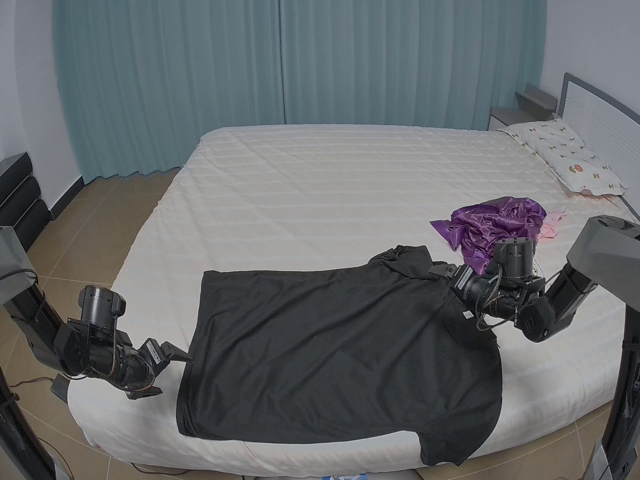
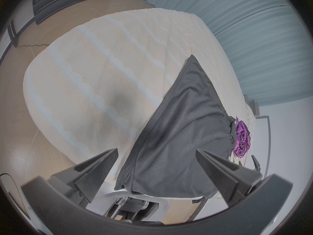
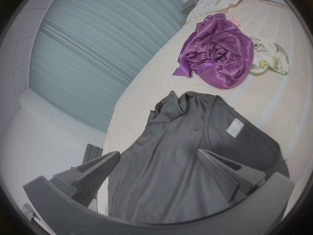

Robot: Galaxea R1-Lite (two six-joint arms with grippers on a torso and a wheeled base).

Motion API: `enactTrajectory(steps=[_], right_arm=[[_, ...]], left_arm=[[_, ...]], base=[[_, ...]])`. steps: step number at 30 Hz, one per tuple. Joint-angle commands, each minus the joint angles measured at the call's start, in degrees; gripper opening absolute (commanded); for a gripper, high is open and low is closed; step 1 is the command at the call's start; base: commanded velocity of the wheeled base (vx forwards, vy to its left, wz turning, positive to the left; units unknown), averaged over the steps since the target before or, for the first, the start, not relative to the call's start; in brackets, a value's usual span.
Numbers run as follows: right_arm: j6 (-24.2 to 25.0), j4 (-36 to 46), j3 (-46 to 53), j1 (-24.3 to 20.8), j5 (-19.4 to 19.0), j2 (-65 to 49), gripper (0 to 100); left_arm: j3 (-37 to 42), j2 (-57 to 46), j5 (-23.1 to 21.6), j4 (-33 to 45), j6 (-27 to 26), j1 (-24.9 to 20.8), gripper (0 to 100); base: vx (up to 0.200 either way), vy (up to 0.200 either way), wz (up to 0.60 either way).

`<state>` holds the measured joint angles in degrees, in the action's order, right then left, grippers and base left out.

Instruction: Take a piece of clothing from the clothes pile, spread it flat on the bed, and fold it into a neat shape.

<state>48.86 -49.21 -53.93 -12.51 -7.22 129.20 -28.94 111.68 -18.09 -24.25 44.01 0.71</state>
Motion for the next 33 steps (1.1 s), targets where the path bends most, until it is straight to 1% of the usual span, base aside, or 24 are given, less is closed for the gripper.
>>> enactTrajectory(steps=[1, 5, 7, 10, 13, 15, 18, 20, 23, 26, 33], right_arm=[[1.41, 7.47, -13.57, -1.38, 1.59, 8.7, 100], [1.41, 11.68, -21.92, -1.29, 2.82, 12.66, 100], [1.59, 13.35, -26.23, -1.29, 4.14, 14.77, 100], [1.5, 13.71, -30.8, -1.38, 6.34, 17.49, 100], [1.33, 13.88, -32.9, -2.52, 7.83, 18.64, 100], [1.24, 13.79, -33.17, -2.52, 7.92, 18.55, 100], [0.53, 13.88, -34.84, -1.2, 8.18, 18.81, 100], [-0.52, 13.88, -35.28, -0.06, 8.18, 18.81, 100], [-3.6, 13.27, -35.28, 2.4, 8.01, 18.99, 100], [-7.46, 12.74, -36.51, 3.54, 8.01, 20.83, 100], [-10.1, 12.04, -40.11, 3.28, 7.92, 23.65, 100]], left_arm=[[-0.33, 1.17, -0.81, -0.01, 0.55, -0.18, 100], [-0.59, 1.0, -2.56, -0.01, 1.87, -0.18, 100], [-0.68, 1.0, -2.83, -0.1, 2.13, -0.09, 100], [-0.68, 1.09, -2.83, -0.1, 2.13, -0.09, 100], [-0.68, 1.09, -2.83, -0.1, 2.13, -0.09, 100], [-0.68, 1.09, -2.83, -0.1, 2.13, -0.09, 100], [-0.68, 1.09, -2.83, -0.01, 2.22, -0.09, 100], [-0.68, 1.09, -2.83, -0.01, 2.22, -0.09, 100], [-0.59, 1.09, -2.83, -0.01, 2.31, -0.09, 100], [-0.59, 1.0, -2.83, -0.01, 2.93, -0.09, 100], [-0.5, 0.91, -2.83, -0.01, 3.01, -0.09, 100]], base=[[0.0, 0.0, 0.0], [0.0, 0.0, 0.0], [0.0, 0.0, 0.0], [0.0, 0.0, 0.0], [0.0, 0.0, 0.0], [0.0, 0.0, 0.0], [0.0, 0.0, 0.0], [0.0, 0.0, 0.0], [0.0, 0.0, 0.0], [0.0, 0.0, 0.0], [0.0, 0.0, 0.0]])
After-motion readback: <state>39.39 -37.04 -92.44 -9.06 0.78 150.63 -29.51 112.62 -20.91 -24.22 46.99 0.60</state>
